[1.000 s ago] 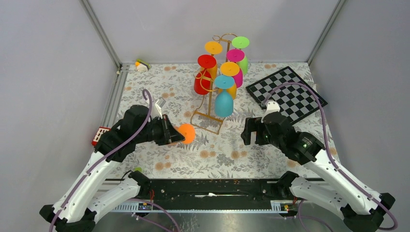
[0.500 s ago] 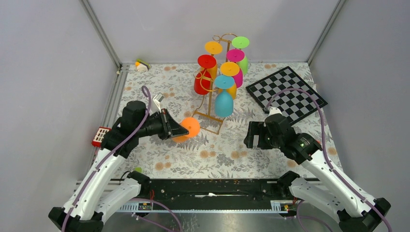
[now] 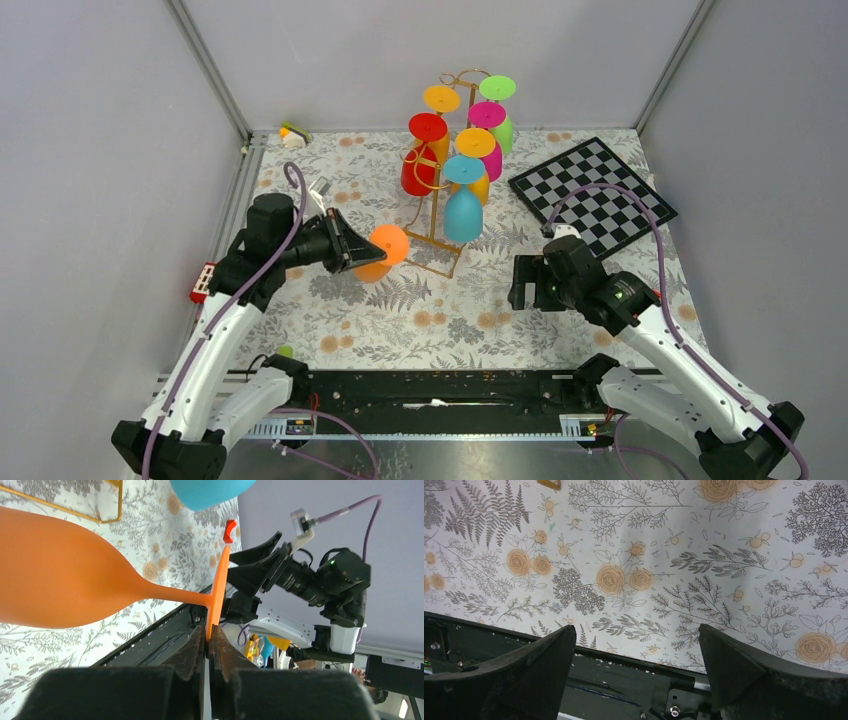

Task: Place the wine glass upside down on the wine glass rack
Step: Turn the wine glass upside down at the wine rack.

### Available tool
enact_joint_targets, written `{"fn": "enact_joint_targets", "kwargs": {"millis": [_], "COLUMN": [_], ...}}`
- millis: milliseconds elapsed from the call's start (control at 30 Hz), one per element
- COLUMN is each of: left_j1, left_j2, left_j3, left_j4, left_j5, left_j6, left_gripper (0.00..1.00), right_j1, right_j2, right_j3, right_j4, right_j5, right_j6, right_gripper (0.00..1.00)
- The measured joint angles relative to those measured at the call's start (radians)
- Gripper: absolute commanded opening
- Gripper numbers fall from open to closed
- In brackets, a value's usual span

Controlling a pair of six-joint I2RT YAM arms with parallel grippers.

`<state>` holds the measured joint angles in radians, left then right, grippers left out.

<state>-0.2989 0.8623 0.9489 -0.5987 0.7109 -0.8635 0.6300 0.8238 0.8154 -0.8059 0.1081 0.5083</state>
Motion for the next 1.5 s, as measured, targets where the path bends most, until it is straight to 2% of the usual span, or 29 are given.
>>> {"fn": "enact_joint_targets", "kwargs": {"millis": [433,667,1133,1500], "left_j1": [0.046,0.090,0.189,0.206], "left_j2": [0.119,0.163,0.249,0.305], "left_j3": [0.196,0.254,0.264,0.267], "left_j4": [0.013,0.071,0.370,0.407], "left_j5": [-0.018,-0.022,-0.017,-0.042], "left_j6": [0.002,-0.032,-0.320,-0.467], "left_gripper": [0.00,0.00,0.00,0.00], "right_j1": [-0.001,-0.001,-0.001,-0.001], "right_j2": [0.009,-0.042,-0.107,-0.111], "right_j3": [0.000,0.000,0.000,0.000], "right_j4": [-0.021,-0.020,-0.021,-0.020], "right_j5": [0.052,0.067,0.092,0.089], "right_j6": [-0.011,-0.031,-0.037,-0.038], "right_gripper": [1.00,1.00,0.99,1.00]}}
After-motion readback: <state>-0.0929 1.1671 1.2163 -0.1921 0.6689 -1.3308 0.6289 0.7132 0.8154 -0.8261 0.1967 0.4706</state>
